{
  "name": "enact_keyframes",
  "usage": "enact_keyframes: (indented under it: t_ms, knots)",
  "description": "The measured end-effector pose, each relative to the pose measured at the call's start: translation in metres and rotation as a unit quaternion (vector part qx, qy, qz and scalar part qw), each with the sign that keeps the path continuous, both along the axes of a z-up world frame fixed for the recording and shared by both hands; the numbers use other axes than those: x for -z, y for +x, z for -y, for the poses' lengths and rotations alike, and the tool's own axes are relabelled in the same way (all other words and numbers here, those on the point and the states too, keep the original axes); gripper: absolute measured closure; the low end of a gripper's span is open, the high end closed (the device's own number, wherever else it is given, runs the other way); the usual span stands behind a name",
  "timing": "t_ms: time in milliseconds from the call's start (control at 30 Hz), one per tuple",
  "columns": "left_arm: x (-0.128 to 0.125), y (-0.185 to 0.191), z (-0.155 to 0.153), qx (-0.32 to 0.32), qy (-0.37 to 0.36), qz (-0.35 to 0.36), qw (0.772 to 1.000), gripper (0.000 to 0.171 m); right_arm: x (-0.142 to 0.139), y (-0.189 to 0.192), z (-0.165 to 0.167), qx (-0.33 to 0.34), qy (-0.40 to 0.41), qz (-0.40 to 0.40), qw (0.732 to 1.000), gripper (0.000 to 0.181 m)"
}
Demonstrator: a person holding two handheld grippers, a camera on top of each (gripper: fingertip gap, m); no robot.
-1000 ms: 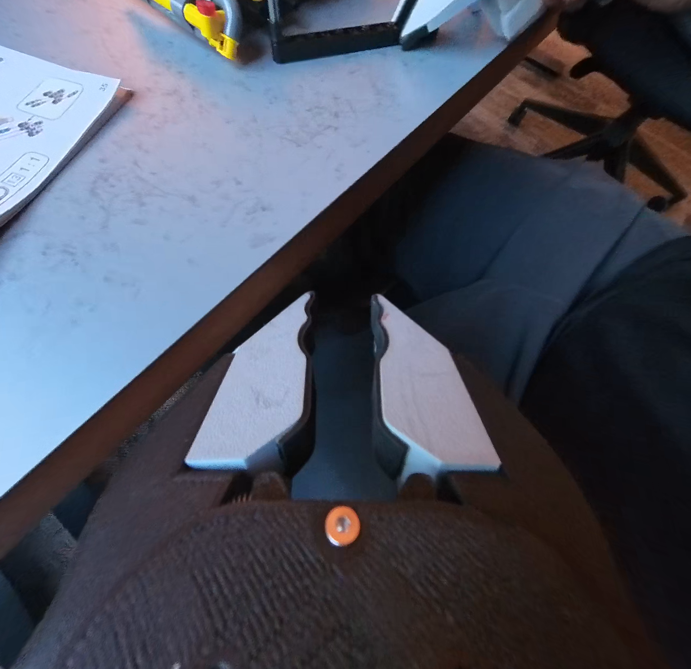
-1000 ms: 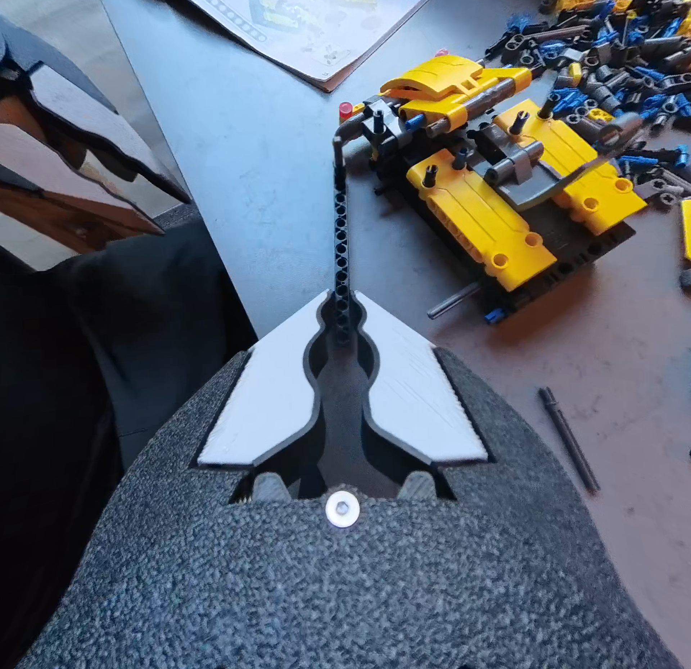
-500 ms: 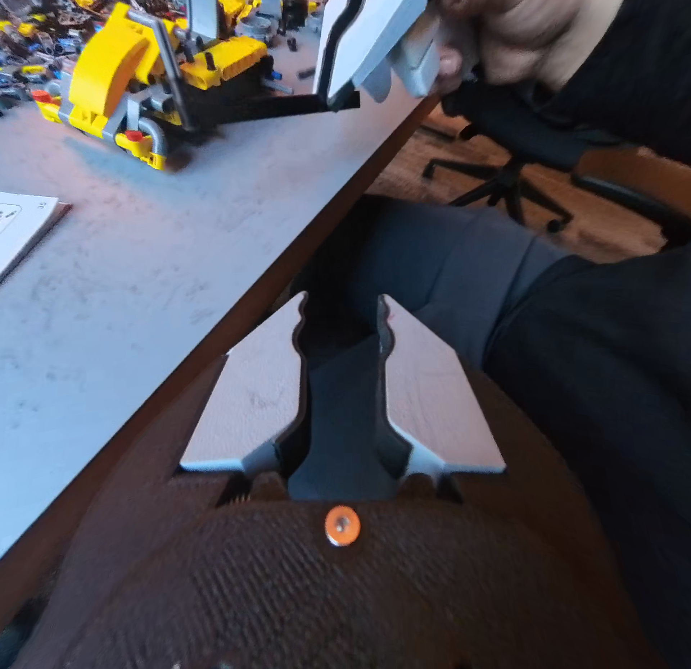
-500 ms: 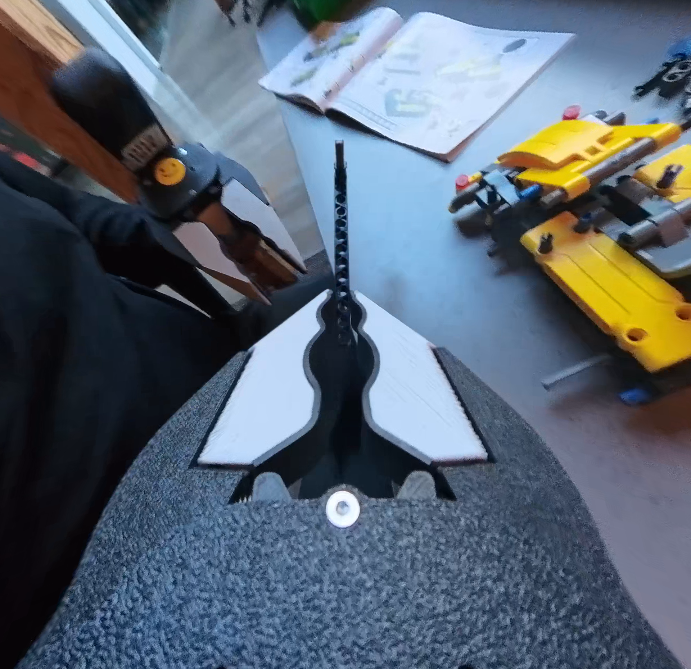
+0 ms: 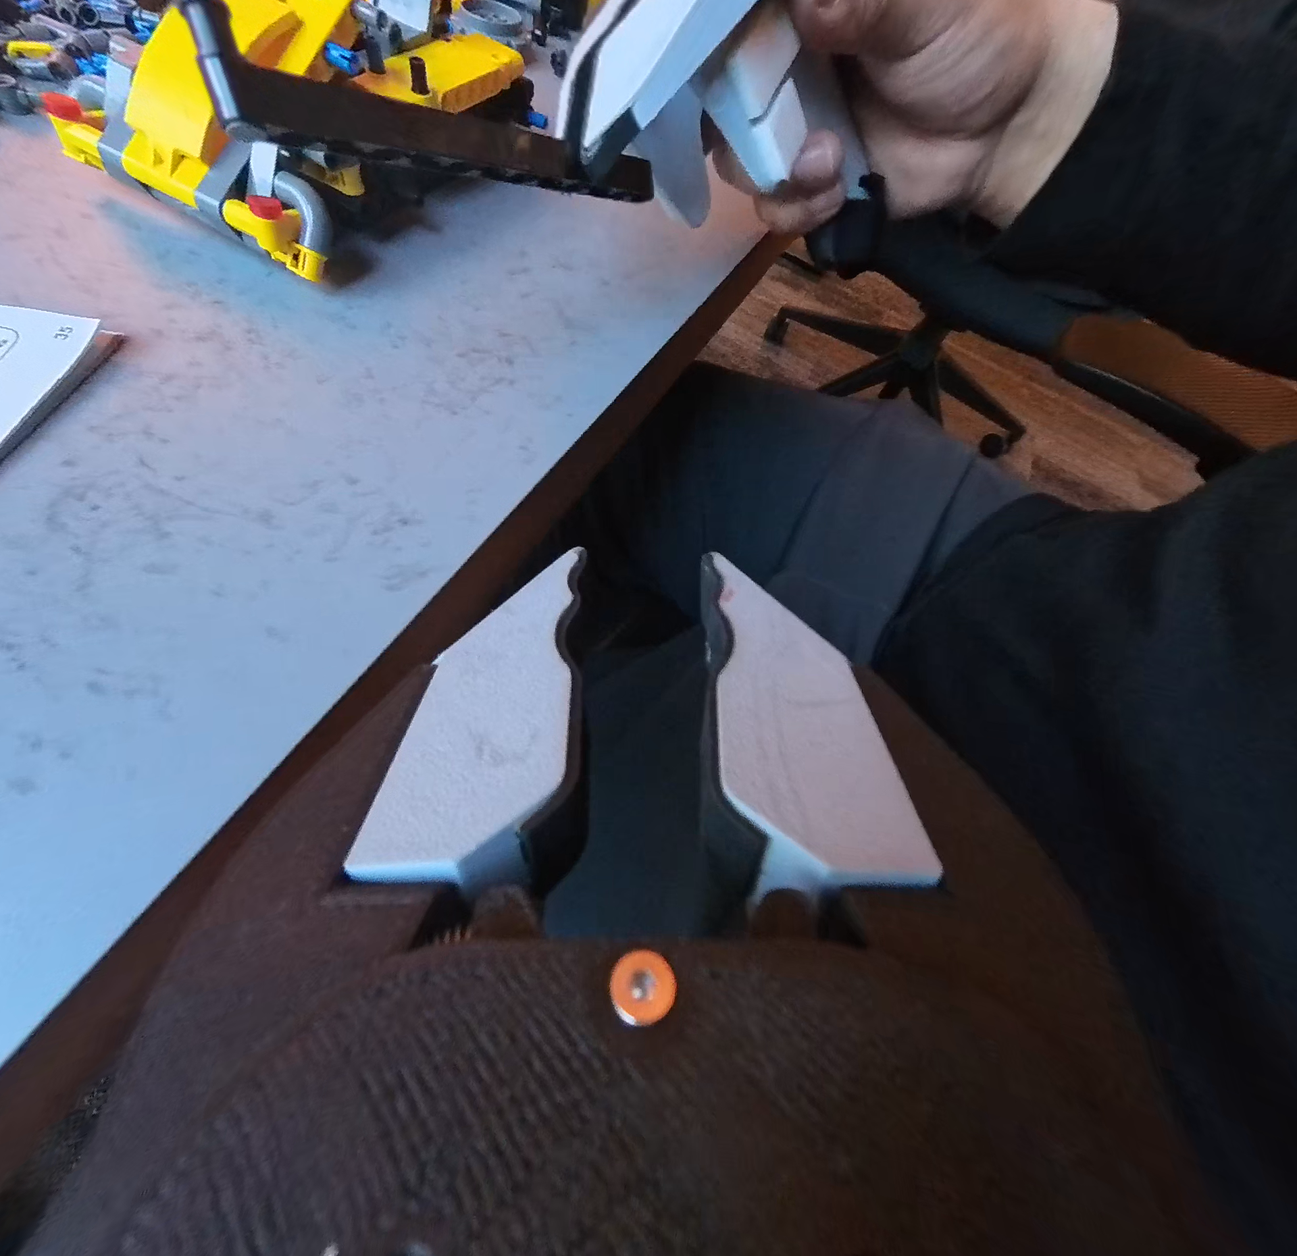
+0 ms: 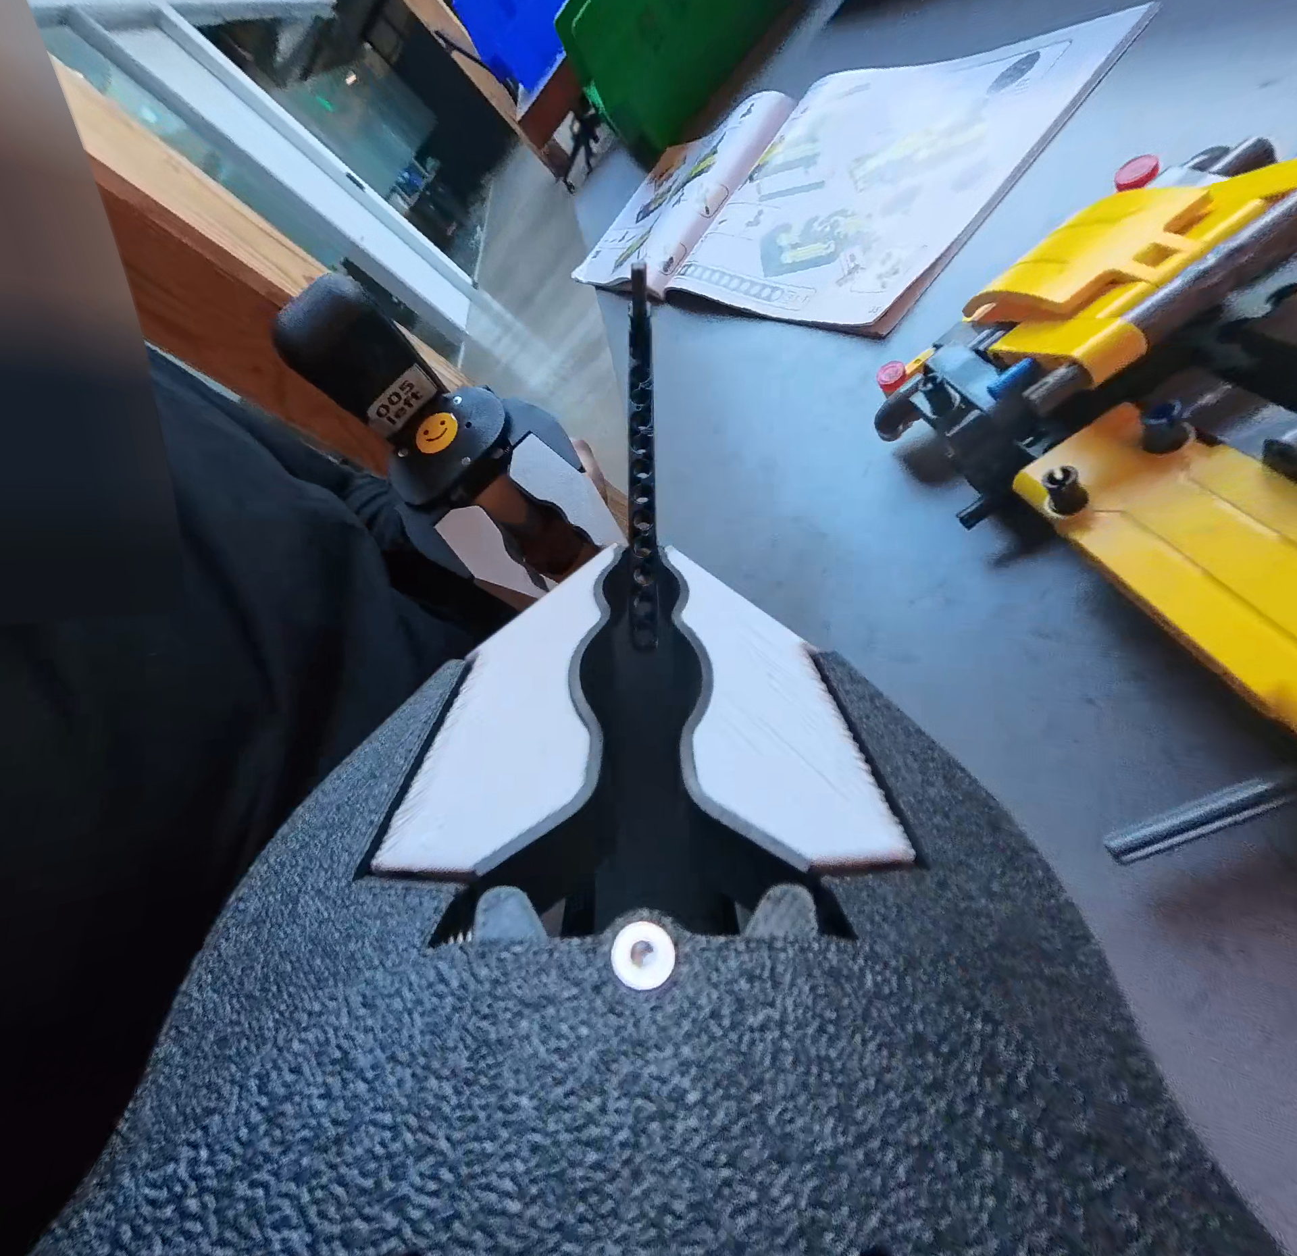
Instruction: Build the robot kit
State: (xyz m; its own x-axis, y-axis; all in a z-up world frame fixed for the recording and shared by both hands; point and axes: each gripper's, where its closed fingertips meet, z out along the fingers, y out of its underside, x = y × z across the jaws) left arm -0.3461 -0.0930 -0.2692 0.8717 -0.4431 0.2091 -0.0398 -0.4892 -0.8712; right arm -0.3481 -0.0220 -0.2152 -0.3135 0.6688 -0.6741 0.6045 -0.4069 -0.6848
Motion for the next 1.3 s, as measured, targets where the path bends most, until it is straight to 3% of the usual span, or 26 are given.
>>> enact_keyframes:
  t_ms: [267,800,1100,1300]
  knots:
    - [-0.016,-0.003,-0.002,-0.013,0.04,0.003,0.999,0.145,-0.002,0.006,0.009,-0.017,-0.022,0.003,1.0,0.174]
    - [-0.016,-0.018,-0.007,-0.052,0.039,0.001,0.998,0.145,0.008,0.015,0.028,-0.048,-0.061,0.053,0.996,0.174]
    - [-0.028,-0.036,-0.009,-0.095,0.066,0.01,0.993,0.145,0.013,0.02,0.036,-0.066,-0.079,0.08,0.992,0.174]
    - [-0.038,-0.034,-0.007,-0.084,0.086,0.036,0.992,0.144,0.016,0.023,0.043,-0.079,-0.071,0.091,0.99,0.174]
